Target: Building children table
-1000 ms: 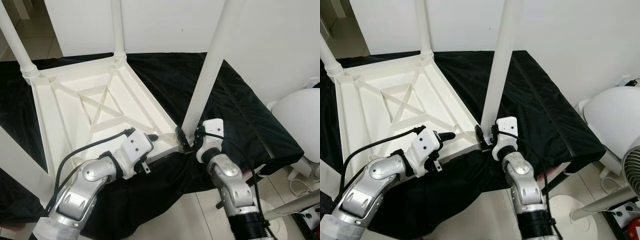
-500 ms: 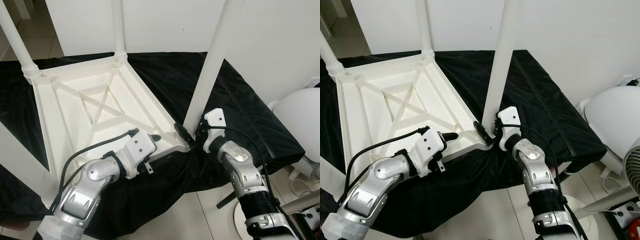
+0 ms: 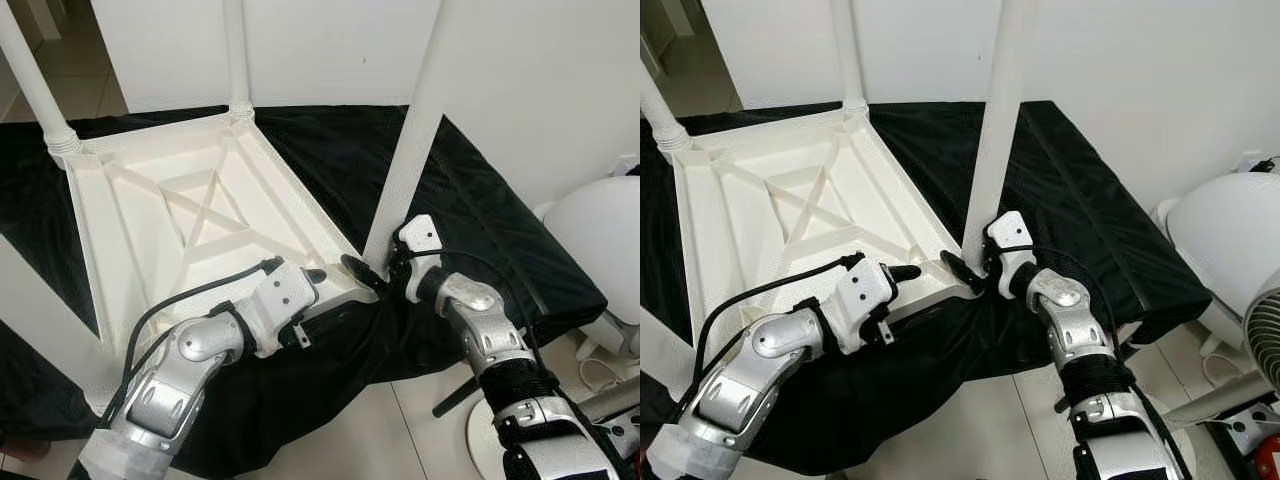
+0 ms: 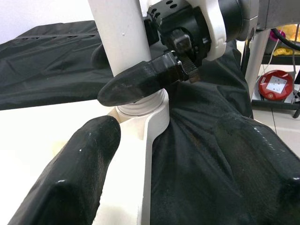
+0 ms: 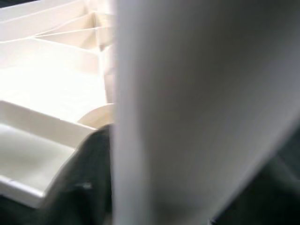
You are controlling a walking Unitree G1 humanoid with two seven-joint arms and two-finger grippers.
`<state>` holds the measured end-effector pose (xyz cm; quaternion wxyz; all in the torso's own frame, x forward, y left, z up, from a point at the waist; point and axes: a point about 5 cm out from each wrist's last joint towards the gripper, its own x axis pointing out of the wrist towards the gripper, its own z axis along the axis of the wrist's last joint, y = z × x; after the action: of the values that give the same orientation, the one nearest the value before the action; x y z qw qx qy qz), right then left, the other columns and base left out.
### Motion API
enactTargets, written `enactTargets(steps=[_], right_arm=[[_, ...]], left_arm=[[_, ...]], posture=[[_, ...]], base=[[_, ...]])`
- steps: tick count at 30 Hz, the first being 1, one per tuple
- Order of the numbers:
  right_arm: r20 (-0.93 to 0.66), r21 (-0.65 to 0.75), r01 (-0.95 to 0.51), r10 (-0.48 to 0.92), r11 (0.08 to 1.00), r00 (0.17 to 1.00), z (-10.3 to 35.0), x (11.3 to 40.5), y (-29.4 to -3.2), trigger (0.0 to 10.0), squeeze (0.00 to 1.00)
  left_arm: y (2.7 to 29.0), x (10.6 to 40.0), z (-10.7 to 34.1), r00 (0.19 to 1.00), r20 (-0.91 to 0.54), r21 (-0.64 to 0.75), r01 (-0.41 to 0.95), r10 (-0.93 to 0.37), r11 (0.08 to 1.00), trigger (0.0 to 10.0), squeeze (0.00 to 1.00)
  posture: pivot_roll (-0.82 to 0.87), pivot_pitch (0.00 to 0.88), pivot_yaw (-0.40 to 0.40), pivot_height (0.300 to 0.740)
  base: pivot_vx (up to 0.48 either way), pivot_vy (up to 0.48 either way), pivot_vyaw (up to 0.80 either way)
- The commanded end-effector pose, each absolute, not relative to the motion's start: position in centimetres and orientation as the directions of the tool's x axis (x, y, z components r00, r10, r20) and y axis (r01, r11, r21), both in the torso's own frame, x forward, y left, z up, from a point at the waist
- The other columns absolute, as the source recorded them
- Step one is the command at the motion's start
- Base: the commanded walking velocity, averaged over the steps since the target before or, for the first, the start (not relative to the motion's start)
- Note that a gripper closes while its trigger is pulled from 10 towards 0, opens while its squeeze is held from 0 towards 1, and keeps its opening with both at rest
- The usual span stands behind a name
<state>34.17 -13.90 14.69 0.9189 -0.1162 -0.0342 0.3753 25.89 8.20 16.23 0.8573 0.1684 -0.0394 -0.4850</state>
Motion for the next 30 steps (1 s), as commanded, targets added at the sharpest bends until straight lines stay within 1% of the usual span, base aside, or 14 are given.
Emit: enactTargets(steps=[1, 8, 9, 10, 11, 16, 19, 21, 22, 24, 25, 28, 29, 30], right_arm=[[-0.046, -0.248, -0.686, 0.699, 0.684, 0.714, 14.4, 34.2, -14.2, 0.0, 0.00], [-0.046, -0.234, -0.691, 0.702, 0.684, 0.710, 13.7, 34.0, -14.6, 0.0, 0.00], [-0.045, -0.228, -0.687, 0.697, 0.690, 0.715, 13.6, 34.0, -14.6, 4.5, 0.00], [-0.043, -0.224, -0.684, 0.694, 0.694, 0.719, 13.6, 34.0, -14.6, 4.5, 0.00], [-0.030, -0.199, -0.678, 0.688, 0.707, 0.725, 13.6, 33.9, -14.5, 10.0, 0.00], [0.004, -0.143, -0.637, 0.644, 0.757, 0.765, 13.6, 33.7, -14.0, 10.0, 0.00], [0.007, -0.135, -0.632, 0.639, 0.763, 0.769, 13.6, 33.7, -14.0, 10.0, 0.00], [0.016, -0.111, -0.589, 0.594, 0.801, 0.804, 13.5, 33.4, -13.7, 10.0, 0.00], [0.016, -0.111, -0.589, 0.594, 0.801, 0.804, 13.5, 33.4, -13.7, 10.0, 0.00], [0.021, -0.079, -0.517, 0.520, 0.852, 0.854, 13.4, 33.3, -13.4, 10.0, 0.00], [0.021, -0.079, -0.517, 0.520, 0.852, 0.854, 13.4, 33.3, -13.4, 10.0, 0.00], [0.021, -0.024, -0.420, 0.421, 0.907, 0.907, 13.3, 33.2, -13.2, 10.0, 0.00], [0.021, -0.024, -0.420, 0.421, 0.907, 0.907, 13.3, 33.2, -13.2, 10.0, 0.00], [0.023, -0.004, -0.367, 0.367, 0.930, 0.930, 13.1, 33.0, -12.9, 10.0, 0.00]], left_arm=[[8.2, 26.0, 15.9, 0.550, -0.103, 0.333, 0.804, -0.829, 0.492, 10.0, 0.00], [8.0, 26.0, 15.9, 0.542, -0.104, 0.335, 0.808, -0.834, 0.484, 10.0, 0.00], [8.0, 26.0, 15.9, 0.542, -0.105, 0.335, 0.809, -0.834, 0.483, 10.0, 0.00], [8.0, 26.0, 15.9, 0.541, -0.105, 0.336, 0.809, -0.834, 0.483, 10.0, 0.00], [8.0, 26.0, 15.9, 0.541, -0.106, 0.337, 0.809, -0.834, 0.482, 10.0, 0.00], [8.1, 26.0, 16.0, 0.539, -0.106, 0.336, 0.810, -0.836, 0.480, 10.0, 0.00], [8.1, 26.0, 16.0, 0.539, -0.106, 0.334, 0.811, -0.836, 0.480, 10.0, 0.00], [8.1, 25.9, 15.9, 0.536, -0.109, 0.334, 0.813, -0.837, 0.478, 10.0, 0.00], [8.1, 25.9, 15.9, 0.536, -0.109, 0.334, 0.813, -0.837, 0.478, 10.0, 0.00], [8.1, 25.9, 15.8, 0.534, -0.111, 0.333, 0.814, -0.838, 0.475, 10.0, 0.00], [8.1, 25.9, 15.8, 0.534, -0.111, 0.333, 0.814, -0.838, 0.475, 10.0, 0.00], [8.0, 25.9, 15.8, 0.533, -0.112, 0.332, 0.815, -0.839, 0.474, 10.0, 0.00], [8.0, 25.9, 15.8, 0.533, -0.112, 0.332, 0.815, -0.839, 0.474, 10.0, 0.00], [8.0, 25.9, 15.8, 0.530, -0.112, 0.330, 0.818, -0.841, 0.472, 10.0, 0.00]], posture=[[0.10, 0.059, -0.027, 0.740], [0.10, 0.056, -0.023, 0.740], [0.10, 0.057, -0.023, 0.740], [0.10, 0.057, -0.023, 0.740], [0.10, 0.057, -0.020, 0.740], [0.10, 0.061, -0.017, 0.740], [0.10, 0.061, -0.017, 0.740], [0.09, 0.066, -0.011, 0.740], [0.09, 0.066, -0.011, 0.740], [0.08, 0.070, -0.009, 0.740], [0.08, 0.070, -0.009, 0.740], [0.08, 0.072, -0.006, 0.740], [0.08, 0.072, -0.006, 0.740], [0.08, 0.073, -0.006, 0.740]], base=[[0.000, 0.000, 0.00], [0.000, 0.000, 0.00], [0.000, 0.000, 0.00], [0.000, 0.000, 0.00], [0.000, 0.000, 0.00], [0.000, 0.000, 0.00], [0.000, 0.000, 0.00], [0.000, 0.000, 0.00], [0.000, 0.000, 0.00], [0.000, 0.000, 0.00], [0.000, 0.000, 0.00], [0.000, 0.000, 0.00], [0.000, 0.000, 0.00], [0.000, 0.000, 0.00]])
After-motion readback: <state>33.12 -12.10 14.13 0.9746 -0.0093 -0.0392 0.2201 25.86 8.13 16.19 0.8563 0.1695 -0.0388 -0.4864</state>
